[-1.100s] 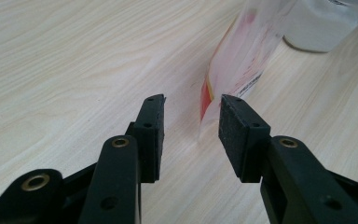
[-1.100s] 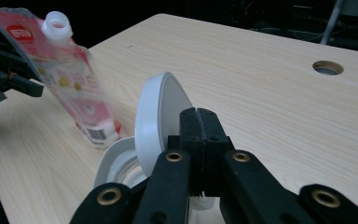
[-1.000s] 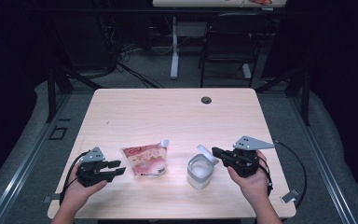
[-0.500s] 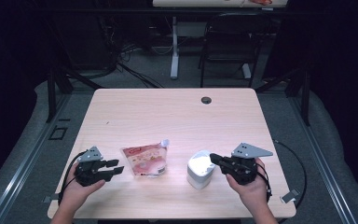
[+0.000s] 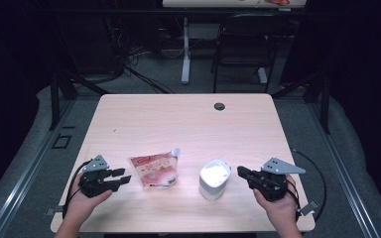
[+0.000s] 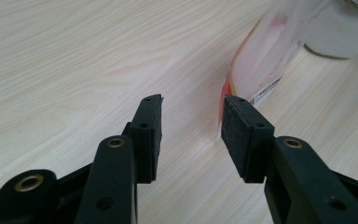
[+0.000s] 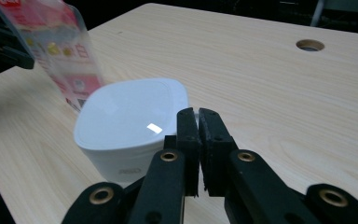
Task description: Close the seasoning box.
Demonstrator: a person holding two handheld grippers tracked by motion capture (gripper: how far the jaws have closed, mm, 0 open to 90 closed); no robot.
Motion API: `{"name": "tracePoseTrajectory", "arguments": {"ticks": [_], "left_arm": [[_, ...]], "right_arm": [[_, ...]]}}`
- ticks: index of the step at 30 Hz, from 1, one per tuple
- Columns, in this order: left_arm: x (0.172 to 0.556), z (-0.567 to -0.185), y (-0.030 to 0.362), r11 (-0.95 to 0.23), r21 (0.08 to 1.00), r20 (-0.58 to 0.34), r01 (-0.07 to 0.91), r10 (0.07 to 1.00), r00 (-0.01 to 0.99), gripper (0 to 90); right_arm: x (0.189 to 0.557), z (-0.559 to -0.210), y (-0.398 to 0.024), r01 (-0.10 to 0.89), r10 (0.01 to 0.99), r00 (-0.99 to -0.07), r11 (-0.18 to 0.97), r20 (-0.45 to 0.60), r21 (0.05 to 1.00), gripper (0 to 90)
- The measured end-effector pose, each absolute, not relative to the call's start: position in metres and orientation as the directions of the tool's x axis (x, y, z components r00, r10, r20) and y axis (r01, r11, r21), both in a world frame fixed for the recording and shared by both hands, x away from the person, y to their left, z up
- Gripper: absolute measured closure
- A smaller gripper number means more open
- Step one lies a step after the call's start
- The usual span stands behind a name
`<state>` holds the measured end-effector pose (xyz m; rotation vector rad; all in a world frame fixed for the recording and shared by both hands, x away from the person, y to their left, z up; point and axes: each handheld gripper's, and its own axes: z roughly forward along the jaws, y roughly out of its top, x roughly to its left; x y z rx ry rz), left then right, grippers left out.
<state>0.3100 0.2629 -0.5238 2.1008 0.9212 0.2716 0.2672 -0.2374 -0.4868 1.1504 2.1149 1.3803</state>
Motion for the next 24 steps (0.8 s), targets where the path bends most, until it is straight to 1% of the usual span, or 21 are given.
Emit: {"name": "tracePoseTrajectory", "arguments": {"ticks": [3,9,16,19,24], "left_arm": [[0.310,-0.524,0.263,-0.406,0.751,-0.114,0.521,0.697,0.708,58.3],[0.311,-0.526,0.263,-0.403,0.750,-0.114,0.524,0.702,0.703,58.2],[0.312,-0.530,0.262,-0.405,0.744,-0.109,0.532,0.711,0.695,57.4],[0.313,-0.532,0.262,-0.405,0.741,-0.108,0.536,0.715,0.690,57.1],[0.315,-0.534,0.264,-0.401,0.740,-0.106,0.540,0.723,0.682,55.4]], "right_arm": [[0.267,-0.492,-0.244,0.445,0.803,-0.583,0.191,0.121,0.875,87.4],[0.263,-0.504,-0.254,0.467,0.820,-0.554,0.162,0.145,0.869,86.5],[0.264,-0.519,-0.257,0.487,0.843,-0.522,0.172,0.127,0.857,84.6],[0.265,-0.525,-0.256,0.494,0.853,-0.510,0.188,0.108,0.849,80.8],[0.267,-0.531,-0.257,0.497,0.871,-0.487,0.212,0.068,0.841,67.3]]}}
